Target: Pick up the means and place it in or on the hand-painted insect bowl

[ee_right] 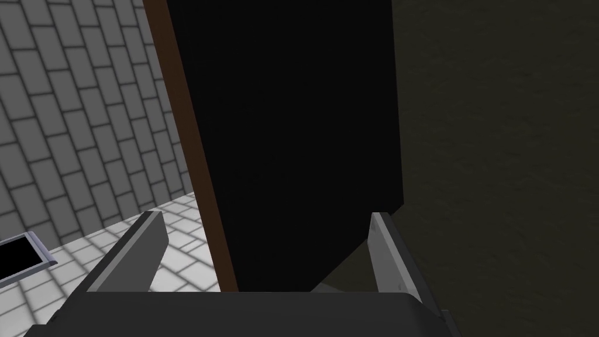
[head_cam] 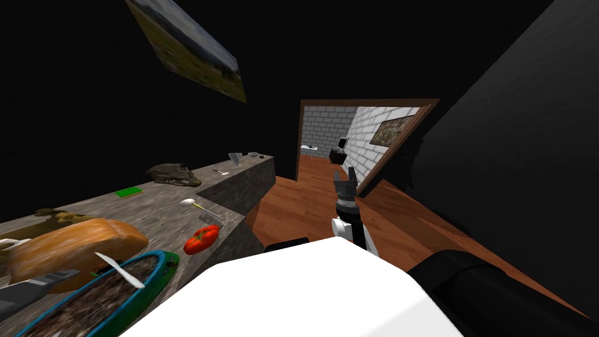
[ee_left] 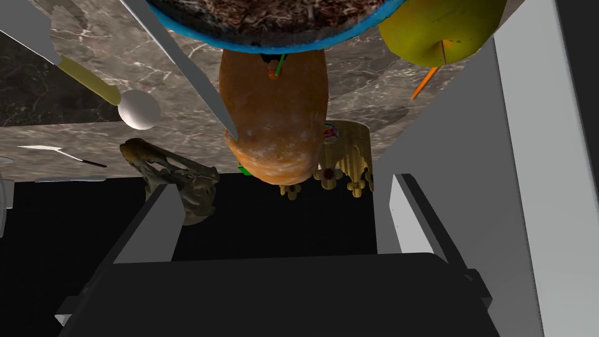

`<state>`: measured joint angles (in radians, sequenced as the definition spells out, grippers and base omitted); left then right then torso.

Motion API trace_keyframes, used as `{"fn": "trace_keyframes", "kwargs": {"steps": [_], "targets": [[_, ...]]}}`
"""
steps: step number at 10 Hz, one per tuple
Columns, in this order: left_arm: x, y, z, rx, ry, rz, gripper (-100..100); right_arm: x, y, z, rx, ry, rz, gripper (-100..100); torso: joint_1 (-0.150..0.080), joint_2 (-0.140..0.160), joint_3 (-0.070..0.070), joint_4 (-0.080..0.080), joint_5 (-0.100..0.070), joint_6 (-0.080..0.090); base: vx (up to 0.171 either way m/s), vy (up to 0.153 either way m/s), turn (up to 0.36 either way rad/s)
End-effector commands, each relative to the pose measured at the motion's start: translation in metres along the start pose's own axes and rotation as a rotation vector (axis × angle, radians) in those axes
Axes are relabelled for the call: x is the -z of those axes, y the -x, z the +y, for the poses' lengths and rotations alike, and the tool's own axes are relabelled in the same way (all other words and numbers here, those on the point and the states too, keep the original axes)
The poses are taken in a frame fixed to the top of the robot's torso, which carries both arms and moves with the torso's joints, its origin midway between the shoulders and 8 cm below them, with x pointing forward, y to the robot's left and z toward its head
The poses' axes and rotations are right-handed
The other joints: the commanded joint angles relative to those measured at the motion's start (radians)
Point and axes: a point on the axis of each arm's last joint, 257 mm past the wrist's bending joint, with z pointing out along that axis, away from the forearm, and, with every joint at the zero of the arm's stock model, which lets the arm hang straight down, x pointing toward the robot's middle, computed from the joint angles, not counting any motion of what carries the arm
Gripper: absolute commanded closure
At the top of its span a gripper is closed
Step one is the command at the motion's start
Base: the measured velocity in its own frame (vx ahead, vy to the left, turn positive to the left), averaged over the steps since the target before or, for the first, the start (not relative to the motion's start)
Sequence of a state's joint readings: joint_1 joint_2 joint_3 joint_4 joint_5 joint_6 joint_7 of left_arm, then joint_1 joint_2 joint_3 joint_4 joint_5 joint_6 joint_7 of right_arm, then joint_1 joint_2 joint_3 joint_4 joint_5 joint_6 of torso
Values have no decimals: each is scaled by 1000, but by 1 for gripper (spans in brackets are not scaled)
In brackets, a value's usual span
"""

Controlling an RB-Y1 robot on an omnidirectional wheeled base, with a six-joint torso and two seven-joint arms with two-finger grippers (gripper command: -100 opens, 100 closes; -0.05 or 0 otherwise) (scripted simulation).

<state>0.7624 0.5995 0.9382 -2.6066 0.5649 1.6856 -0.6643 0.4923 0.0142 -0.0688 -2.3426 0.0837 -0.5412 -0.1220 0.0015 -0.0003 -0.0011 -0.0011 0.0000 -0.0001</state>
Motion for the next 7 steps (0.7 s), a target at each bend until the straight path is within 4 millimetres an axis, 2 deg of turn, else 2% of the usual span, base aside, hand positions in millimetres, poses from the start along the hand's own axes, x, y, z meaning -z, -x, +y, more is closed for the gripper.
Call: {"fn": "trace_keyframes", "kwargs": {"steps": [1,2,7], "targets": [[0,0,0,0,0,0,-100,0,0,0,0,0,0,0,0,0,0,0,0,0,-6,-8,-5],[0,0,1,0,2,1,0,0,0,0,0,0,0,0,1,0,0,0,0,0,0,0,0],[0,0,1,0,2,1,0,0,0,0,0,0,0,0,1,-1,-1,0,0,0,0,0,0]]}}
